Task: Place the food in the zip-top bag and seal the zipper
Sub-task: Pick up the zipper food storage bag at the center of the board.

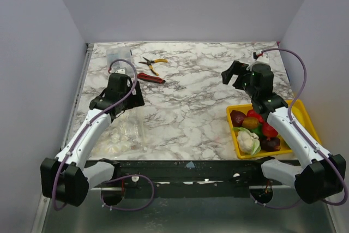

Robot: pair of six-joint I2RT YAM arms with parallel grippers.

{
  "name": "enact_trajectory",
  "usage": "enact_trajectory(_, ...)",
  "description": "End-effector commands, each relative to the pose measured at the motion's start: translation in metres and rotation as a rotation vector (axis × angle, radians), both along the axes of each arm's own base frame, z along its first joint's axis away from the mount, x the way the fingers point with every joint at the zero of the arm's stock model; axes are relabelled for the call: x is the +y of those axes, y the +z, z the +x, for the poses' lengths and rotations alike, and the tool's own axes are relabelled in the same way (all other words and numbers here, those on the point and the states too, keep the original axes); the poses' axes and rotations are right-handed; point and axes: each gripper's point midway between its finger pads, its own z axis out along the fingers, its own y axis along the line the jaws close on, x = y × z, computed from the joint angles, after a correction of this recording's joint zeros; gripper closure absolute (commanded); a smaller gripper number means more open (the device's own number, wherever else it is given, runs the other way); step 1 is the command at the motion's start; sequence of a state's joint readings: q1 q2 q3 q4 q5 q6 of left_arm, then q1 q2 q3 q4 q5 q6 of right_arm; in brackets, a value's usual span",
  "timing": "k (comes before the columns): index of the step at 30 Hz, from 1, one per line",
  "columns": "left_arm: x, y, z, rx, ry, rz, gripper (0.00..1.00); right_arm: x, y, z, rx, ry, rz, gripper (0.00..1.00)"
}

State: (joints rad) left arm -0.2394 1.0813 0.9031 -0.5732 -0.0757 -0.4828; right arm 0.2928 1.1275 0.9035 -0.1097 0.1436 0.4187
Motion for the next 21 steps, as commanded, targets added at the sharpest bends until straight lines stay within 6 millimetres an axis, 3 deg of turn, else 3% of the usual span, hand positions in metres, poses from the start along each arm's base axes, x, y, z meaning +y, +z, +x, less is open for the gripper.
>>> enact_trajectory(1,-0.008,-0.027,-0.007,0.136,0.021,0.089,0.15,0.018,-0.004,-0.004,0.02,0.092,0.05,0.0)
enact_trajectory(5,-0.013,-0.048,-0.008,0.237,0.047,0.168,0.3,0.023,-0.001,-0.005,0.012,0.121,0.056,0.0)
enact_trajectory(14,-0.023,-0.088,-0.039,0.347,0.088,0.28,0.42,0.024,-0.003,-0.012,0.019,0.146,0.05,0.0)
enact_trajectory(21,-0.028,-0.107,-0.055,0.373,0.088,0.267,0.59,0.029,-0.006,-0.011,0.033,0.162,0.062,0.0)
